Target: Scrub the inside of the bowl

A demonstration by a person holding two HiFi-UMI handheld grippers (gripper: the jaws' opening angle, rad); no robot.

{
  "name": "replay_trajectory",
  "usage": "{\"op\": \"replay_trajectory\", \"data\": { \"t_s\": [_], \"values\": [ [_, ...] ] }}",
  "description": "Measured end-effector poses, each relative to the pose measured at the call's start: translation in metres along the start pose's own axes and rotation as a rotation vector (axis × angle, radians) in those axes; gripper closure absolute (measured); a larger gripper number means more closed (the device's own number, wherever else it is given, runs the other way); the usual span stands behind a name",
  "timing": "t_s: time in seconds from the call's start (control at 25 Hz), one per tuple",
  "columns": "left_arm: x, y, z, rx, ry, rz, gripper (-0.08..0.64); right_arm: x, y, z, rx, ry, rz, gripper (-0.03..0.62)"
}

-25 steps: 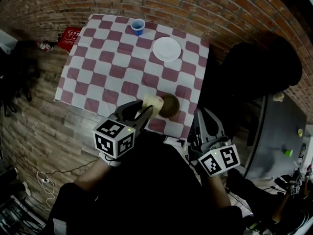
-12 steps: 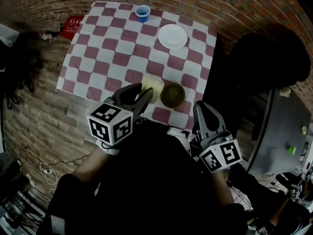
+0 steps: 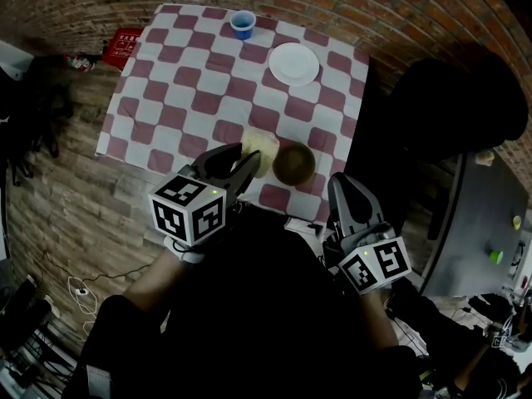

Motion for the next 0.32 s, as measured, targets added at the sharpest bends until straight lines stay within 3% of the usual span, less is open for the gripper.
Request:
{"op": "replay_trajectory", "data": {
  "t_s": [0.32],
  "values": [
    [-0.0039,0.0017,0.0002,-0.010,-0.002,0.011,0.445,-0.0036,0.0001,0.0016,0.003,0.005,0.008,0.560]
  ]
}}
Point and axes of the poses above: the fingertips, and each gripper's own axes: y forward along the fingers, z to its left, x out of its top, the point moved 9 cm from there along -y, backward along the fingers, and after that the axes turned 15 degrees about -x, right-handed, at the moved point
